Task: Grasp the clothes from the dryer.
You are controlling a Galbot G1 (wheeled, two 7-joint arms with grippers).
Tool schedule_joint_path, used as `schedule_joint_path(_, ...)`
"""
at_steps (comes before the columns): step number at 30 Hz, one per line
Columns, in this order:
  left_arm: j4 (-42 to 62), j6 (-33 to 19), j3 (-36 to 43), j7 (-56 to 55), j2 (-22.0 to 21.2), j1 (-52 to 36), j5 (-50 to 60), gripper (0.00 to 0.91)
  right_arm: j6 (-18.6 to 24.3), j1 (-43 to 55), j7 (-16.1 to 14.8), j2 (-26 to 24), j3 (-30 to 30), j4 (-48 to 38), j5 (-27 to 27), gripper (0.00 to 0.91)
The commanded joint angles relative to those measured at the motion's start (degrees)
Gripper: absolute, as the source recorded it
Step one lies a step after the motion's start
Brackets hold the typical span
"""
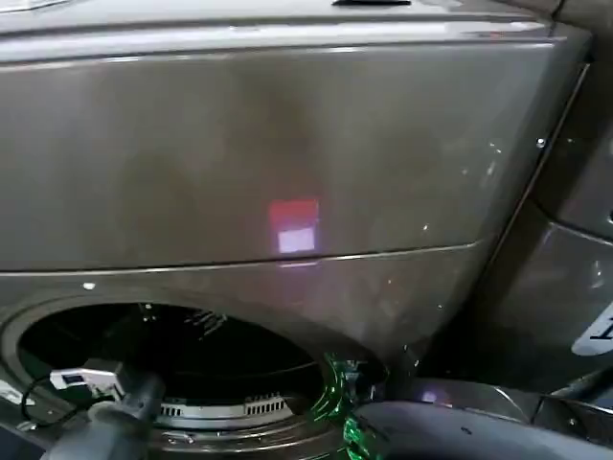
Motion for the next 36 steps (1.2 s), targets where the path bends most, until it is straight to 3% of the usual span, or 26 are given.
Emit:
schedule_joint_path(1,20.8,-2.6,1.2,-0.1,0.2,-16.4,0.7,0.907,-1.4,-0.6,0.2,-0.3,0.7,-0.6,-2.4,0.907)
schedule_joint_path(24,60.6,-8.6,3.2,-1.9,-1.9,-44.9,5.0,0.907,-0.8,-0.2,-0.7,-0.6,0.1,-0.8,-4.7,0.907)
schedule_joint_path(36,80.8,-11.4,2.8,0.2,-2.4,-55.2,11.2,0.907,-0.3,0.6,-1.1,-0.4,-0.6,-0.6,-4.8,0.907)
